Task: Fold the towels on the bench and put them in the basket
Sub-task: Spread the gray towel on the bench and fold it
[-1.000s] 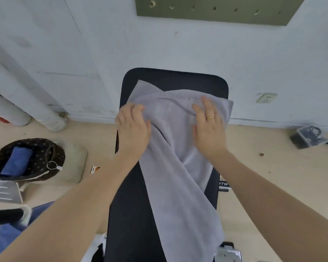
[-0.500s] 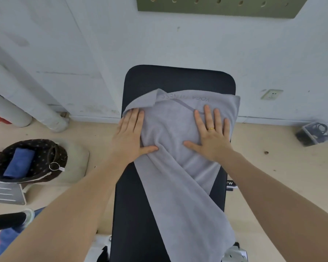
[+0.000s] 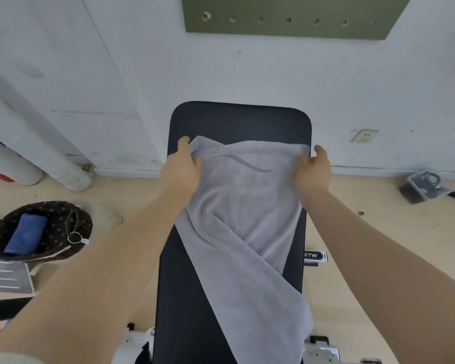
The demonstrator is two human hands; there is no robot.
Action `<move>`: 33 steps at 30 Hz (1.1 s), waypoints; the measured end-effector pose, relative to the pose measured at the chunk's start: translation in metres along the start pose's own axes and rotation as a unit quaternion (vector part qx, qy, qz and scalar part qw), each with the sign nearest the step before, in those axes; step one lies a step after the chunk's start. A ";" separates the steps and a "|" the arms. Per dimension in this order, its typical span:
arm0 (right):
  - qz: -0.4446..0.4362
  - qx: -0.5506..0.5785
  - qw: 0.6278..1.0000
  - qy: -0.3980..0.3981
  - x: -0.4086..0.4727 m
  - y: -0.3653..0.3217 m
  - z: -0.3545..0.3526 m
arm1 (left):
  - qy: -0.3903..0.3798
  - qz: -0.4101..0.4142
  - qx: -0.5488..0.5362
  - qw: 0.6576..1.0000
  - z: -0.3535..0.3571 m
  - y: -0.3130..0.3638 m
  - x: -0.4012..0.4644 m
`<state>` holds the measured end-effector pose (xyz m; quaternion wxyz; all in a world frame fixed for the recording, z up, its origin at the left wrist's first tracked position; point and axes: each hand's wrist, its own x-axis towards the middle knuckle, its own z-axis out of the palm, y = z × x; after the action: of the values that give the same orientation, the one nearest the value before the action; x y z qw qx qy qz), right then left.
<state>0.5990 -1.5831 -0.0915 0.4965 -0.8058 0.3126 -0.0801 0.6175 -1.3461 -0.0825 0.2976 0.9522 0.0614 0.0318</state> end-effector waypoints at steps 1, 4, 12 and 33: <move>0.027 0.013 1.000 0.001 0.003 -0.001 0.002 | 0.004 -0.013 -0.008 1.000 0.003 -0.001 0.006; 0.086 0.064 0.994 -0.011 0.006 0.000 0.005 | -0.010 -0.062 -0.078 0.995 0.006 0.000 0.010; 0.116 0.157 0.975 -0.109 0.003 -0.012 0.005 | 0.004 -0.054 -0.083 0.995 0.001 -0.006 0.017; -0.119 0.102 0.981 -0.114 -0.004 -0.009 0.002 | -0.109 0.068 -0.215 0.968 0.002 -0.020 0.018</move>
<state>0.6006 -1.5764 -0.0839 0.5950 -0.7866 0.1456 -0.0773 0.6335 -1.3290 -0.0949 0.4976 0.8654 -0.0440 -0.0396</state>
